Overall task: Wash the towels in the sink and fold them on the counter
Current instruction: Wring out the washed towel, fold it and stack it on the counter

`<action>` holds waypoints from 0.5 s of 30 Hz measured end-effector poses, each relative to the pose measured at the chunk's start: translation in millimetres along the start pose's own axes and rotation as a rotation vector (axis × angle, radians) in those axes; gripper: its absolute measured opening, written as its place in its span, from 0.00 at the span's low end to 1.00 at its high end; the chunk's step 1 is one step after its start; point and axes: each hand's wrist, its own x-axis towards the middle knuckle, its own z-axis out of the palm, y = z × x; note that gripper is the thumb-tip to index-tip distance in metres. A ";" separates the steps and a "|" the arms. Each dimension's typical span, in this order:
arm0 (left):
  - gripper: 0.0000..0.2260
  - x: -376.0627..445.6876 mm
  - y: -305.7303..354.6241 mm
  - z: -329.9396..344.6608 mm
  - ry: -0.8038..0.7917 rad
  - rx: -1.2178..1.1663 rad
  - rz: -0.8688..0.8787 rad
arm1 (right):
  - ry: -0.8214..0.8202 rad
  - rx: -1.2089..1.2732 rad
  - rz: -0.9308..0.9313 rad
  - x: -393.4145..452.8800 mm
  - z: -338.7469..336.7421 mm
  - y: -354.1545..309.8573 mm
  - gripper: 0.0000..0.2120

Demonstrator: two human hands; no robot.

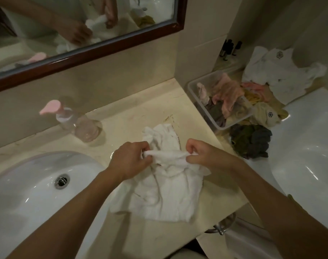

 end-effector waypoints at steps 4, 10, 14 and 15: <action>0.11 -0.6 -14.7 -7.3 0.068 0.041 -0.061 | 0.084 0.305 0.008 31.7 4.3 -19.9 0.04; 0.11 13.8 -19.5 -13.0 -0.040 0.065 -0.119 | 0.293 0.223 0.056 87.9 6.1 -20.1 0.10; 0.17 36.0 -11.4 -19.3 0.154 -0.359 -0.184 | 0.373 -0.189 -0.015 100.3 14.0 -4.8 0.12; 0.14 47.1 -6.2 -18.4 0.265 -0.364 -0.194 | 0.401 -0.220 -0.044 101.0 19.9 -2.2 0.12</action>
